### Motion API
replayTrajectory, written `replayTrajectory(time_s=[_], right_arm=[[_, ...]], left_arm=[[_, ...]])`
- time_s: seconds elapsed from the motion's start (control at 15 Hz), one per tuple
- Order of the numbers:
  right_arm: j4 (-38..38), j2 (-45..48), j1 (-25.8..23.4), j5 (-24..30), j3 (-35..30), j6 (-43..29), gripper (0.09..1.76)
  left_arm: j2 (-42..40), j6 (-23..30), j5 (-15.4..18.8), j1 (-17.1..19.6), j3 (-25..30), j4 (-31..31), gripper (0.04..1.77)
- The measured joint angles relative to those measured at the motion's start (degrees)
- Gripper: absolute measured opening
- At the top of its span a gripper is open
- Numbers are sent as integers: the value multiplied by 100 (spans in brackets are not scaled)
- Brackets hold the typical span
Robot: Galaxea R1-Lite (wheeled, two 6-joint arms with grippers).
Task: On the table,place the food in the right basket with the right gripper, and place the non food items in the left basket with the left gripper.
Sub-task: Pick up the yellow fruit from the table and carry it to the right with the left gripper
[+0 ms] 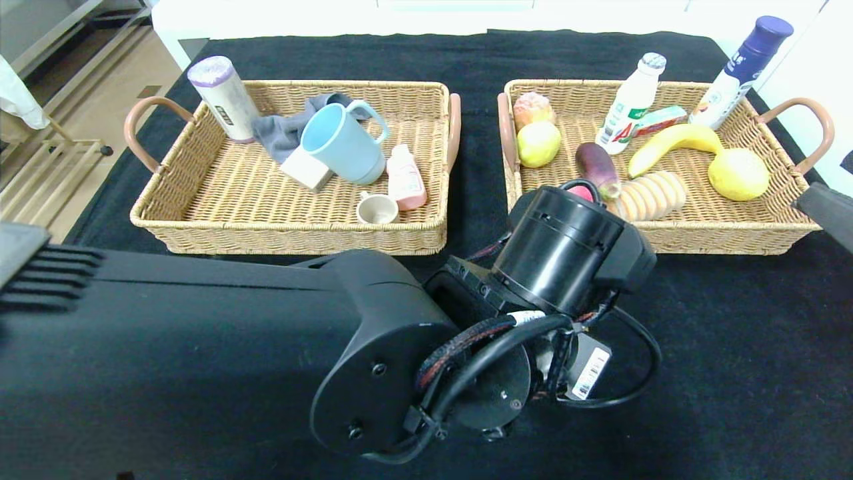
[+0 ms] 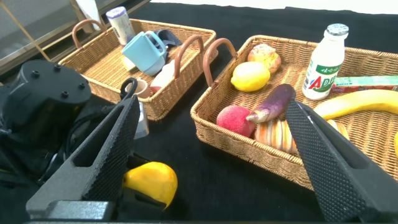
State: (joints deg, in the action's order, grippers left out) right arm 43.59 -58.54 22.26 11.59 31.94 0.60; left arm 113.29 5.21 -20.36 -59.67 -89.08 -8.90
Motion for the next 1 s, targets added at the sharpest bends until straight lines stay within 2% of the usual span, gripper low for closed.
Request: replayTrajectory(time_s=[0.53,0.67,1.0], right_arm=[[-11,-15,0,1,-20,-2,171],[-11,-24,0,0,-20,-7,171],[-10,-13,6,-5,-30,2,171]], left_arm=[[35,52,27,0,22,4,112],[35,63,22,0,21,2,129],[9,72,-22,-13,-11,-127,149]])
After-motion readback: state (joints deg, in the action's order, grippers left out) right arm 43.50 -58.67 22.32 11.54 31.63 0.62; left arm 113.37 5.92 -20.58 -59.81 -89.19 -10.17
